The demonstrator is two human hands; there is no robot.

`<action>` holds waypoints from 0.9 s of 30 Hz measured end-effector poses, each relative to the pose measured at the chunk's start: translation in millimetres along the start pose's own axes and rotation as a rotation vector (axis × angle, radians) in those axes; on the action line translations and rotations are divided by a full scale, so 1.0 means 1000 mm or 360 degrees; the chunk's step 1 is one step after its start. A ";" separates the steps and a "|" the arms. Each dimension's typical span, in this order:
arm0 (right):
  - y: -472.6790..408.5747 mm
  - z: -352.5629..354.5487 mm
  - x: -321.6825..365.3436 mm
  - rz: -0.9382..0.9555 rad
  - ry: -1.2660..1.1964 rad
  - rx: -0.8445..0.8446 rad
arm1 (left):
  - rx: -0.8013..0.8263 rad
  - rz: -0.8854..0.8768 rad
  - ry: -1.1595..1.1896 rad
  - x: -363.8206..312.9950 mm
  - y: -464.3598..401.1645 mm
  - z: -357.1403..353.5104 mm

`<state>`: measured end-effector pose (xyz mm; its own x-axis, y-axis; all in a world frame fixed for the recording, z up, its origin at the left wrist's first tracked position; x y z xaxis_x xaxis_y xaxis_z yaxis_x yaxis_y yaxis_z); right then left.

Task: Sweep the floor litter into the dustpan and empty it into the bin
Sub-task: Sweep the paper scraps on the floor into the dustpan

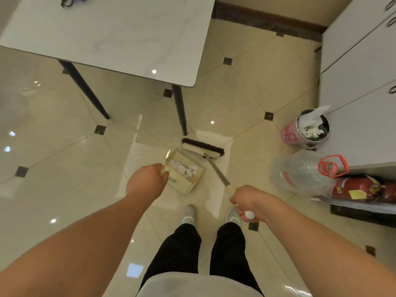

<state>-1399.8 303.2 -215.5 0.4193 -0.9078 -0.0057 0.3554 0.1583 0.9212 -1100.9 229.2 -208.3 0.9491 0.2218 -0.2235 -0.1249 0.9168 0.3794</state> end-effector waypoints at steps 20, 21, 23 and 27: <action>0.027 -0.093 0.120 0.0420 0.0052 -0.0032 | -0.0197 0.0525 0.0131 0.136 0.079 0.010; 0.024 -0.108 0.115 0.0386 0.0143 -0.0029 | -0.0206 0.0546 0.0138 0.145 0.080 0.007; 0.026 -0.127 0.098 0.0334 0.0307 0.0008 | -0.0214 0.0558 0.0154 0.159 0.080 0.002; 0.055 -0.114 0.090 0.0348 0.0407 0.0126 | -0.0192 0.0585 0.0211 0.179 0.084 0.004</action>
<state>-1247.3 274.7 -210.1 0.6776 -0.7275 0.1075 0.1719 0.2988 0.9387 -940.7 344.5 -212.6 0.7904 0.5758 -0.2092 -0.4896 0.7990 0.3492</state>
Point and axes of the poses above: each hand's wrist, its own y-axis away from the middle knuckle, its own z-axis out of the back of the hand, x = y × z, the point moved 6 cm from there along -y, towards the middle knuckle, and after that the axes turned 11 degrees about -x, right-handed, at the moved point
